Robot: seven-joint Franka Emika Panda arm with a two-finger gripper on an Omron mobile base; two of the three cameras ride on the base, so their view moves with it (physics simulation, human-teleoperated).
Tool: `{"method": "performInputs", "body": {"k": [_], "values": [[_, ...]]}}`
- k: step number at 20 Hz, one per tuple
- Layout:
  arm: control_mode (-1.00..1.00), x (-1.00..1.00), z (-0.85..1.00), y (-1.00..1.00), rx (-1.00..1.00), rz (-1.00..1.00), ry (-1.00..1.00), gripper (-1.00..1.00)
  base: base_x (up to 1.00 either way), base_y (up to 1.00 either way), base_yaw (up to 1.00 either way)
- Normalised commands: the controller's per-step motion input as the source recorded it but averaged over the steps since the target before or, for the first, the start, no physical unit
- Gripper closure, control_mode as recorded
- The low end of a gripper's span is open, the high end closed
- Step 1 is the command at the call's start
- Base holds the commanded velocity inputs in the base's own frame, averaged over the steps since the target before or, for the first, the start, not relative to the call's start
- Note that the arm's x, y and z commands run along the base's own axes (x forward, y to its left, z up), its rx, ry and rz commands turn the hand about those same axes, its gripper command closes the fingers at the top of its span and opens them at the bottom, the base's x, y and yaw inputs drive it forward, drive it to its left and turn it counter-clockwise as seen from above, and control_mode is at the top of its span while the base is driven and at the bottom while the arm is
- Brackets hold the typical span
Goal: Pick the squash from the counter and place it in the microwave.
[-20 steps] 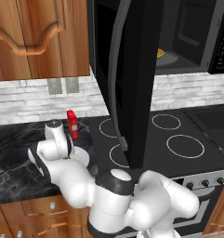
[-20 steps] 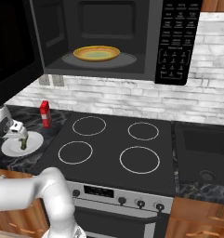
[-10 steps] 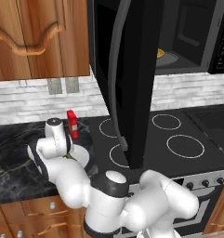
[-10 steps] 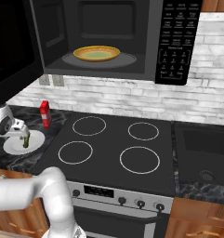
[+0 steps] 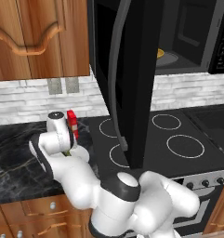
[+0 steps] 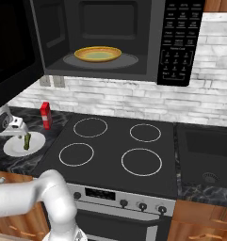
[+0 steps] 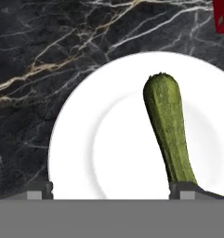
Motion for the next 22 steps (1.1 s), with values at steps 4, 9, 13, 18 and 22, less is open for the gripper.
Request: {"method": "performInputs", "body": {"k": [4,9,13,18,22], "values": [[-1.00,0.00,0.00,-0.60,-0.08,0.00,0.00,-1.00,0.00,0.00,0.00],[-1.00,0.00,-0.06,-0.47,-0.09,0.00,0.00,-1.00,0.00,0.00,0.00],[-1.00,0.18,-0.46,-0.21,-0.07,0.00,0.00,-1.00,0.00,0.00,0.00],[-1.00,0.24,-0.60,0.00,0.00,0.04,0.00,-1.00,0.00,0.00,0.00],[-1.00,0.15,-0.47,0.00,0.00,0.05,0.00,-1.00,0.00,0.00,0.00]]}}
